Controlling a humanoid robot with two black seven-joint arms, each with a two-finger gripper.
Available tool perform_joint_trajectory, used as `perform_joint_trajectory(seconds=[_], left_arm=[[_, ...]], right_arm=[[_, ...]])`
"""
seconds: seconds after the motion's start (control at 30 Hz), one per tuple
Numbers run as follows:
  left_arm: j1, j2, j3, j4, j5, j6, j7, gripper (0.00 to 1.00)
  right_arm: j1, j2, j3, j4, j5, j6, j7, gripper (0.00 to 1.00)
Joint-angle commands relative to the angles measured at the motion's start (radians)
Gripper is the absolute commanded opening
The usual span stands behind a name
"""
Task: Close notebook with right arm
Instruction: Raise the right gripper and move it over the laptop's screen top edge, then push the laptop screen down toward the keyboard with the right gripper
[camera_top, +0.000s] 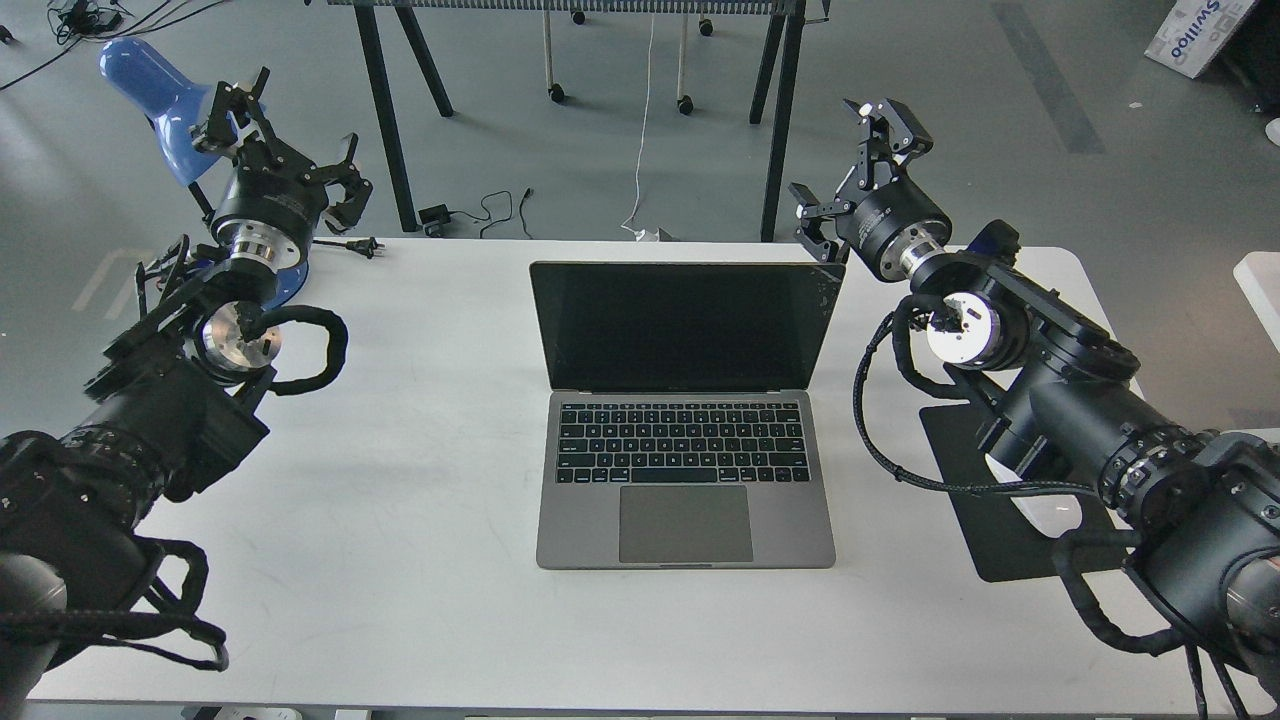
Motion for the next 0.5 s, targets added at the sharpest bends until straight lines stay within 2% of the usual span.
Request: perform_joint_trajectory(seconds=[0.0,0.23,0.47], left_arm=[[-0.001,0.002,0.000,0.001,0.000,0.000,0.000,1.00],[0.000,0.000,0.000,-0.001,0.000,0.000,0.000,1.00],[0.000,0.002,0.000,-0.001,0.000,0.000,0.000,1.00]], right_arm=[[-0.014,-0.009,-0.037,0.049,0.000,0.000,-0.001,1.00],[-0.042,-0.034,-0.046,0.144,0.000,0.000,-0.001,1.00],[-0.097,-0.190,-0.099,0.396,-0.002,-0.081,-0.027,1.00]])
